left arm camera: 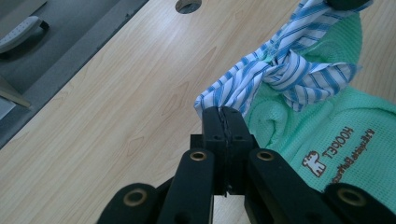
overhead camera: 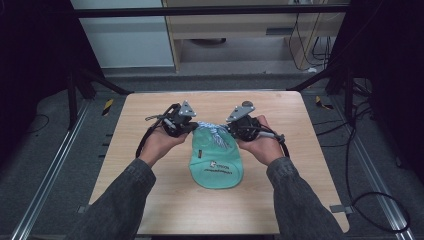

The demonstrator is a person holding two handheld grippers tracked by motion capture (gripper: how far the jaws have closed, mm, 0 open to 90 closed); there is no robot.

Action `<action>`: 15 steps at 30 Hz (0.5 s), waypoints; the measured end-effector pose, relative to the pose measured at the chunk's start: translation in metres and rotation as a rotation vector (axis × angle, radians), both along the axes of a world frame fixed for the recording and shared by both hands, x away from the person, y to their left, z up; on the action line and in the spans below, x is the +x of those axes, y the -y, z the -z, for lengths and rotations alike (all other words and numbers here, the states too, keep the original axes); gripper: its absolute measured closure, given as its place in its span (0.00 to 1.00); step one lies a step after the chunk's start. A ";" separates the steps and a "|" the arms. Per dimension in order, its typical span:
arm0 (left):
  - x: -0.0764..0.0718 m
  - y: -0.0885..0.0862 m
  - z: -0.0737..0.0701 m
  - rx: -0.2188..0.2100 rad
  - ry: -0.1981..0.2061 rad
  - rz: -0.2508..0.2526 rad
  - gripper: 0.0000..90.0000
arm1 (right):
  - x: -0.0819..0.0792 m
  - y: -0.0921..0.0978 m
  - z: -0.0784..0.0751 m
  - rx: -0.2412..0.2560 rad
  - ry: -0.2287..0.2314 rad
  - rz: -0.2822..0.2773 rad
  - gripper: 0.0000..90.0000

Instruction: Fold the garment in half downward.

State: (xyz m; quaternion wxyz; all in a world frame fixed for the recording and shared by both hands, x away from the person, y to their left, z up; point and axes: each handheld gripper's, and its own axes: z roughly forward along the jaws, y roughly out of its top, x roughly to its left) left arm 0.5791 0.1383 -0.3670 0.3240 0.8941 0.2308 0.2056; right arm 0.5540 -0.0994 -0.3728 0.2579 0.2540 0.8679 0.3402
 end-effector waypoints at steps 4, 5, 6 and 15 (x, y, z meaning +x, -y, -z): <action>0.001 -0.001 -0.003 -0.002 -0.001 0.000 1.00 | 0.000 0.000 -0.002 0.008 0.004 0.001 0.94; 0.001 -0.002 -0.004 -0.001 0.003 -0.001 1.00 | 0.001 0.000 -0.003 0.007 0.010 0.001 0.94; 0.001 -0.002 -0.004 -0.001 0.003 -0.001 1.00 | 0.001 0.000 -0.003 0.007 0.010 0.001 0.94; 0.006 -0.001 -0.016 -0.012 0.034 -0.015 1.00 | 0.009 0.000 -0.013 0.033 0.036 0.027 0.94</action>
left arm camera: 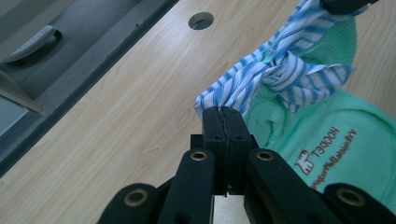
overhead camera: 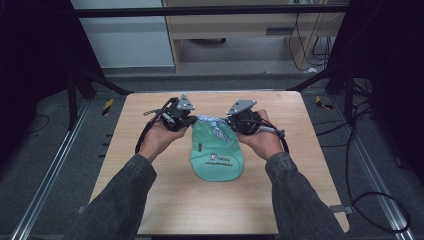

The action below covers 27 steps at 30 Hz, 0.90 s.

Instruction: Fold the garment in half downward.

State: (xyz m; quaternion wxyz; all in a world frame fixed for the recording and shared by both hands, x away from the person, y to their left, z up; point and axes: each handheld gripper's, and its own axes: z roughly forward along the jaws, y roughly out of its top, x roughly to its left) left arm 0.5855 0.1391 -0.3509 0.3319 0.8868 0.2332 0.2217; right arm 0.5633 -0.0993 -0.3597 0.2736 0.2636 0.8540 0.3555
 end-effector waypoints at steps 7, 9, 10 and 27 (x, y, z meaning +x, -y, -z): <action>-0.005 0.007 0.010 0.030 0.009 0.009 1.00 | -0.003 0.001 0.009 -0.028 -0.005 -0.008 0.94; -0.005 0.008 0.011 0.030 0.007 0.012 1.00 | -0.003 0.001 0.011 -0.023 -0.007 -0.006 0.94; -0.005 0.009 0.013 0.031 0.009 0.011 1.00 | -0.004 0.002 0.012 -0.025 -0.008 -0.005 0.94; 0.011 0.026 0.024 0.055 0.017 -0.004 1.00 | 0.012 0.011 0.031 -0.020 -0.005 0.005 0.94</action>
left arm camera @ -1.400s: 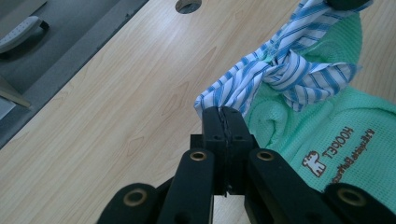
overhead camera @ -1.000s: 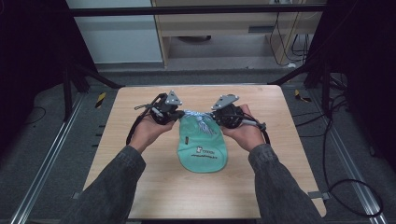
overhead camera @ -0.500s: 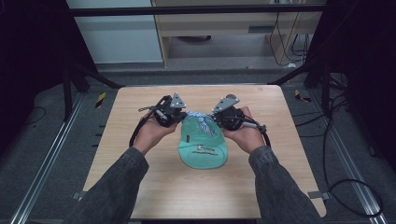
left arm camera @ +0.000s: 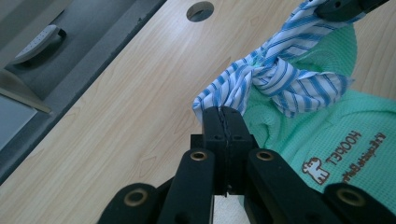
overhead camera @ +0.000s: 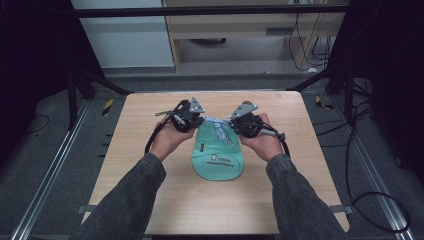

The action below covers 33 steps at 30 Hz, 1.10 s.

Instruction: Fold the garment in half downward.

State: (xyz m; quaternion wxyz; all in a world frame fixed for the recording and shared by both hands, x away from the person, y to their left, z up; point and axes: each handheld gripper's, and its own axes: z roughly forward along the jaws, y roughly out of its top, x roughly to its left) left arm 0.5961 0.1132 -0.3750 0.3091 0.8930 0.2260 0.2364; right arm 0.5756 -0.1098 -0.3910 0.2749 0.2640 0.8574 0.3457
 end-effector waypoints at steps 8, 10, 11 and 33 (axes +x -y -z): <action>-0.020 -0.004 0.012 -0.015 0.002 0.012 1.00 | -0.014 0.002 0.014 -0.013 0.004 -0.037 0.94; -0.027 -0.005 0.014 -0.014 0.005 0.020 1.00 | -0.020 0.002 0.015 -0.013 0.008 -0.047 0.94; -0.034 -0.006 0.016 -0.014 0.008 0.027 1.00 | -0.027 0.001 0.016 -0.021 0.019 -0.057 0.94; -0.080 -0.017 0.032 -0.052 0.007 0.072 1.00 | -0.075 -0.005 0.027 -0.059 0.054 -0.114 0.94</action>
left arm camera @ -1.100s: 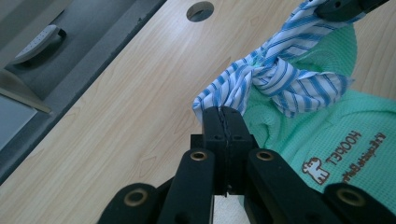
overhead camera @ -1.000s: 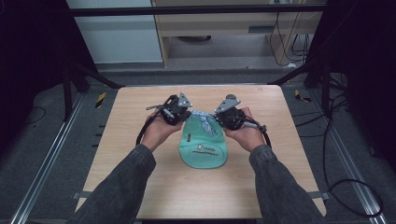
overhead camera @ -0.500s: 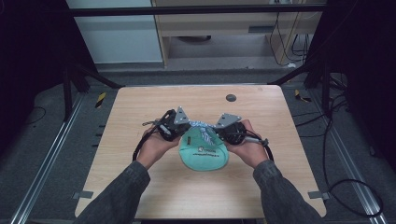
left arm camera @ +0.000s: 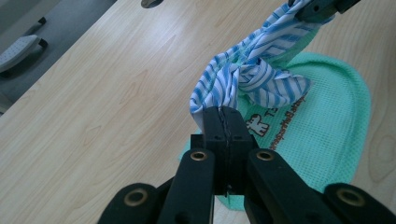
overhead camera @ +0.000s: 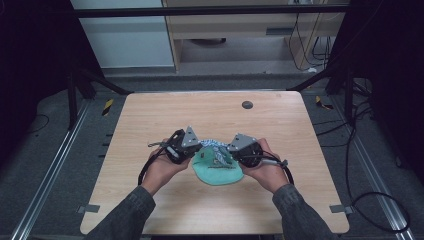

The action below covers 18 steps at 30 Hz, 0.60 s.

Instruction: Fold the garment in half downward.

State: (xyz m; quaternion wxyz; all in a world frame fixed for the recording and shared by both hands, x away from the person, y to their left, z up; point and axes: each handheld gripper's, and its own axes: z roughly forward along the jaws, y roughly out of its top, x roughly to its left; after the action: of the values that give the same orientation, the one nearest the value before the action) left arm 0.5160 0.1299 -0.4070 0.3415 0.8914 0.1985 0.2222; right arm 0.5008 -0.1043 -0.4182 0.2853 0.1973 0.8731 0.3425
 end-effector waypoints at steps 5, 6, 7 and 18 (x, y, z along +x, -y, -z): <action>-0.005 0.001 0.005 0.009 -0.005 0.023 1.00 | -0.007 0.002 0.003 -0.003 -0.006 -0.007 0.93; -0.005 0.001 0.006 0.010 -0.010 0.027 1.00 | -0.008 0.002 0.004 -0.003 -0.007 -0.010 0.93; -0.005 0.002 0.006 0.011 -0.008 0.030 1.00 | -0.009 0.003 0.005 -0.006 -0.009 -0.013 0.93; -0.017 0.002 0.019 0.024 -0.036 0.062 1.00 | -0.020 0.005 0.017 -0.008 -0.028 -0.029 0.93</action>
State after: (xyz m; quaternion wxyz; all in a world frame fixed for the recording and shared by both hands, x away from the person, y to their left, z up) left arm 0.4990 0.1282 -0.4260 0.3341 0.9050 0.1740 0.1979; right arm 0.4805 -0.1095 -0.4356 0.2689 0.1885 0.8810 0.3404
